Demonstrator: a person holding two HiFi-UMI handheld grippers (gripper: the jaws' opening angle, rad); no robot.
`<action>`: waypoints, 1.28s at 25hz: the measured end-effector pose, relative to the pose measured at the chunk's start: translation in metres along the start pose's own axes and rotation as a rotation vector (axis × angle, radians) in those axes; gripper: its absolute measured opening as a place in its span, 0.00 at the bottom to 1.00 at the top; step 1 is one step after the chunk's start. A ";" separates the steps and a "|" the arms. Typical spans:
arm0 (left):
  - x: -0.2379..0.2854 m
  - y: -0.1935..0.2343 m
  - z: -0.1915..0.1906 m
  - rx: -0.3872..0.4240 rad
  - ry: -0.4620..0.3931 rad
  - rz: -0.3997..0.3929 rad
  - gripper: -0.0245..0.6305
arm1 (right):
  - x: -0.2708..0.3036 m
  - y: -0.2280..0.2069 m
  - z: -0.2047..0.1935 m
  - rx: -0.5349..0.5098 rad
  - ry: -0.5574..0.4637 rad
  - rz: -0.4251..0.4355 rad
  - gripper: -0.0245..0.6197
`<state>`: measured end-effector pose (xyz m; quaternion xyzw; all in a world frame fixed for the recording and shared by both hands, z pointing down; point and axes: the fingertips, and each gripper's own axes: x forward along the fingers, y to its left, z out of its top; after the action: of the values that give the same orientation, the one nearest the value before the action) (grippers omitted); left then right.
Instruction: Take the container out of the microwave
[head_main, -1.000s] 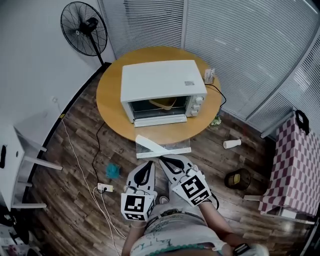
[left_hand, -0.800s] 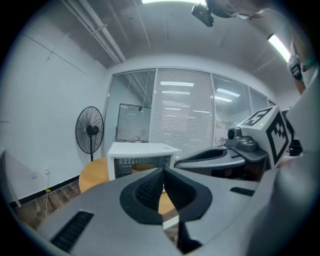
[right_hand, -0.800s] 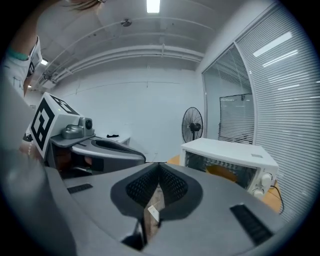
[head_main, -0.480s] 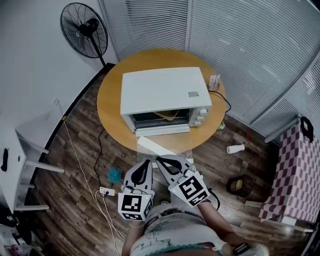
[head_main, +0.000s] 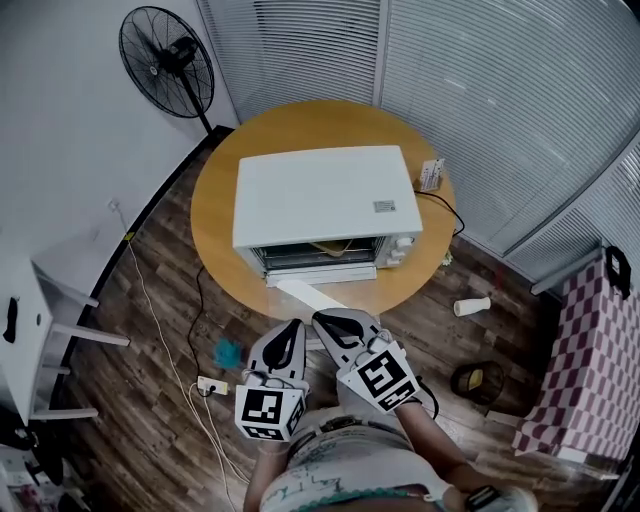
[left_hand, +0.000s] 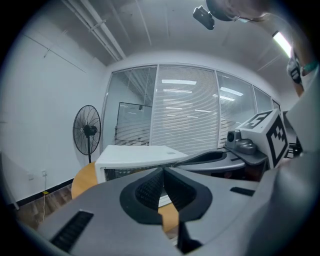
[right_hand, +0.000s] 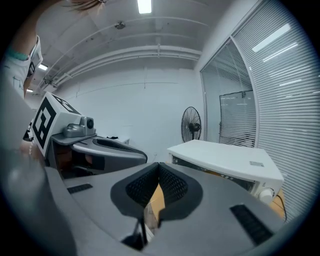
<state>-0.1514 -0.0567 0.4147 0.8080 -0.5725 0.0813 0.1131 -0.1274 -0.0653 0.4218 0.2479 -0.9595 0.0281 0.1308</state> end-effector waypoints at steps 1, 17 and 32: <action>0.004 0.000 0.002 0.001 0.000 0.003 0.06 | 0.001 -0.005 0.000 -0.003 -0.001 0.002 0.03; 0.081 -0.037 0.022 0.008 -0.022 -0.048 0.06 | -0.025 -0.085 -0.004 0.014 -0.041 -0.055 0.03; 0.123 -0.064 0.019 0.042 0.023 -0.198 0.06 | -0.044 -0.124 -0.018 0.079 -0.042 -0.200 0.03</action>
<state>-0.0505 -0.1527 0.4227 0.8619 -0.4865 0.0910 0.1100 -0.0266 -0.1511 0.4262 0.3478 -0.9307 0.0475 0.1032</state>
